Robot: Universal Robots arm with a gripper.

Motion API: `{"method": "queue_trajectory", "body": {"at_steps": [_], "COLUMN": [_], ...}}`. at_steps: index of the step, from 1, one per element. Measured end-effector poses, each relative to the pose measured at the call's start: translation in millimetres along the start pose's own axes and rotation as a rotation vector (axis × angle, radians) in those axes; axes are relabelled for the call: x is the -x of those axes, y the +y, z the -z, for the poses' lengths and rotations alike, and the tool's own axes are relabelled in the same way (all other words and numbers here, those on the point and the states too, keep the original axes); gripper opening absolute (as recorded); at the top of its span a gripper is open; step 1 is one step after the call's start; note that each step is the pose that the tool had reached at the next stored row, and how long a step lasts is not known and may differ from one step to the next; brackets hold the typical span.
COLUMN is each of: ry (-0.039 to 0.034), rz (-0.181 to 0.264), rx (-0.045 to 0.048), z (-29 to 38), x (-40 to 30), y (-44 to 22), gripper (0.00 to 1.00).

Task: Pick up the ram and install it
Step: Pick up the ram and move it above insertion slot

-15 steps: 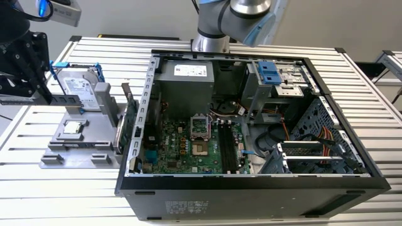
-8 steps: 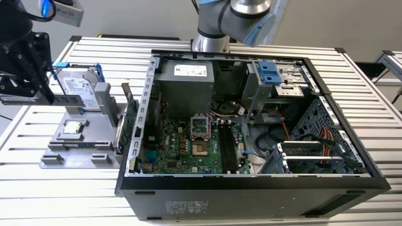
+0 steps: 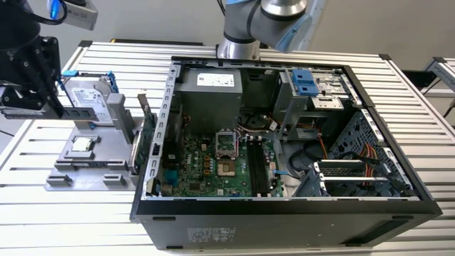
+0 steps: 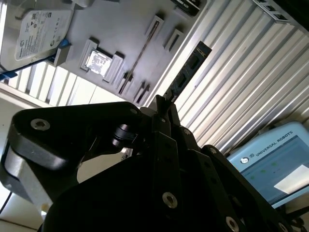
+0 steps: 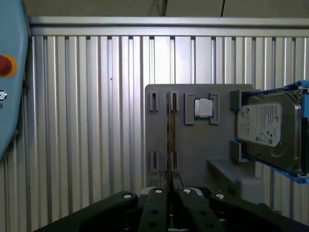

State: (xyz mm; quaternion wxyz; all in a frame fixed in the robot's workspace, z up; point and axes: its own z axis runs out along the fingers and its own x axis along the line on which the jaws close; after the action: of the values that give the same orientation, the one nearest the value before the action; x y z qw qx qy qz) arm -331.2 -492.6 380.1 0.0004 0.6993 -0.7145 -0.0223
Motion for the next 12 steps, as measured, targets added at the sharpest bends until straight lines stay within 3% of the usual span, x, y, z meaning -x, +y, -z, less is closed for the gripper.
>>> {"method": "queue_trajectory", "body": {"at_steps": [12], "ry": [0.0], "rz": [0.0], "rx": [0.0], "z": [0.2], "x": [0.1], "y": [-5.2], "gripper": [0.0]}}
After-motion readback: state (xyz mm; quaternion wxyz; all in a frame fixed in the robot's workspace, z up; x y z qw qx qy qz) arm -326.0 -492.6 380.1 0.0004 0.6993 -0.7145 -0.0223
